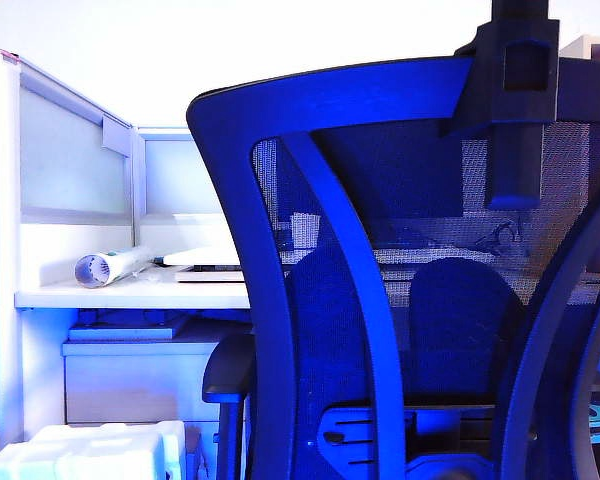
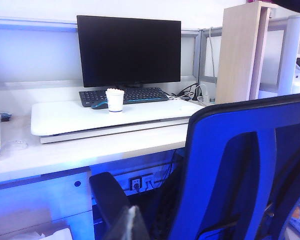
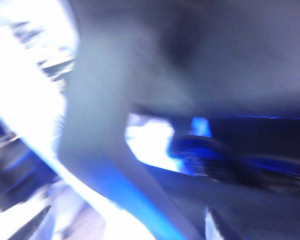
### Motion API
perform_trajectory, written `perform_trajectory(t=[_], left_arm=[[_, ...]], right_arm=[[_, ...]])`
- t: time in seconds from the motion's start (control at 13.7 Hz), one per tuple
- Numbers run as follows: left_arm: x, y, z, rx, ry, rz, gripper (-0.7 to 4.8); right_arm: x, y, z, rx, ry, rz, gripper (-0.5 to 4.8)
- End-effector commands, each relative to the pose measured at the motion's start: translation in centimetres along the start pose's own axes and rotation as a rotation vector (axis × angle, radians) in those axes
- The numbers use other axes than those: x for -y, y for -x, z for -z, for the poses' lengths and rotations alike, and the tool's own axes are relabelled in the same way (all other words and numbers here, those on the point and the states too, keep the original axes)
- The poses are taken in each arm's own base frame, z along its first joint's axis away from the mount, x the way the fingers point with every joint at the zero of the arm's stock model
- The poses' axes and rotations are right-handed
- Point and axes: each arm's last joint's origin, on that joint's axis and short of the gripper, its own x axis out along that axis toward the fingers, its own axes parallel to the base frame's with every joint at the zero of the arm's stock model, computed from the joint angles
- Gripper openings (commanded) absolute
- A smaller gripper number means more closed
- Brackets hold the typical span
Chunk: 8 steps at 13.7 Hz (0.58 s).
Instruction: Pull out the black chair under the table.
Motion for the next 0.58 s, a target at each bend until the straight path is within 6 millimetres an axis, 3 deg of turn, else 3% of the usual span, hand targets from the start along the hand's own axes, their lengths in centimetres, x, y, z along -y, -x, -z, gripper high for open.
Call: perform_trajectory(t=[0.07,0.22,0.58], left_arm=[[0.0,0.0,-0.1,0.011,-0.005,-0.003,-0.05],[0.0,0.0,-0.1,0.01,-0.004,-0.003,-0.05],[0.0,0.0,0.0,0.001,0.0,-0.004,-0.05]], right_arm=[[0.2,2.6,2.2,0.1,0.04,0.095,3.81],[0.8,4.0,5.3,0.132,0.078,0.146,3.78],[3.3,4.3,12.6,0.137,0.074,0.255,3.74]])
